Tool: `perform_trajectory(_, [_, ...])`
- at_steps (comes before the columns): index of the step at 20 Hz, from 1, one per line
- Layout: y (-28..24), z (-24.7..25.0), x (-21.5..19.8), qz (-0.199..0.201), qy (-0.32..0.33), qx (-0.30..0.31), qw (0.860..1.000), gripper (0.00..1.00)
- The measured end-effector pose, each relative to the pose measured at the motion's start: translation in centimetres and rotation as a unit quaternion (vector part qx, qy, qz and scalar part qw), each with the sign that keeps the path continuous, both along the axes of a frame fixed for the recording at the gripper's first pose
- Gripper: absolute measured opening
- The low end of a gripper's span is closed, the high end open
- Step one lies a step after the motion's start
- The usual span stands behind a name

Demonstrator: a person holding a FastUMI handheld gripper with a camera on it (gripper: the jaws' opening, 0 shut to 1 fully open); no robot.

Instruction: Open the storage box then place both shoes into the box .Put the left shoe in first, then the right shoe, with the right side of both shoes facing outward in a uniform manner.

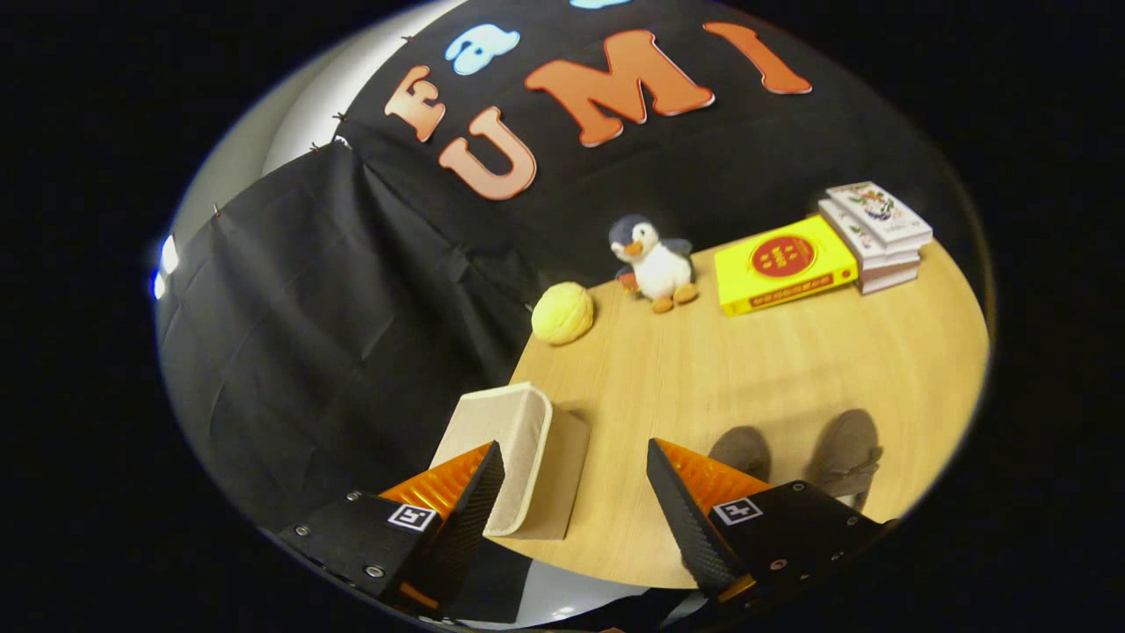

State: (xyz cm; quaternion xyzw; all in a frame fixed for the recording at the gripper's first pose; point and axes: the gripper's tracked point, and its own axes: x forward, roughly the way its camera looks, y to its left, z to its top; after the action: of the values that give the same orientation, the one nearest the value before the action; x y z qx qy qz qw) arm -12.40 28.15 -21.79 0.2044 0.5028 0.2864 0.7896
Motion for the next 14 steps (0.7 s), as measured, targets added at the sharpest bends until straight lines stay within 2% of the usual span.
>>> perform_trajectory(6, [6.7, -4.4, -5.0, 0.054, 0.121, 0.045, 0.990, 0.98])
perform_trajectory(11, [11.5, -6.9, -7.8, 0.107, 0.163, 0.067, 0.979, 0.98])
perform_trajectory(14, [13.1, -9.1, -9.1, 0.125, 0.189, 0.054, 0.973, 0.98])
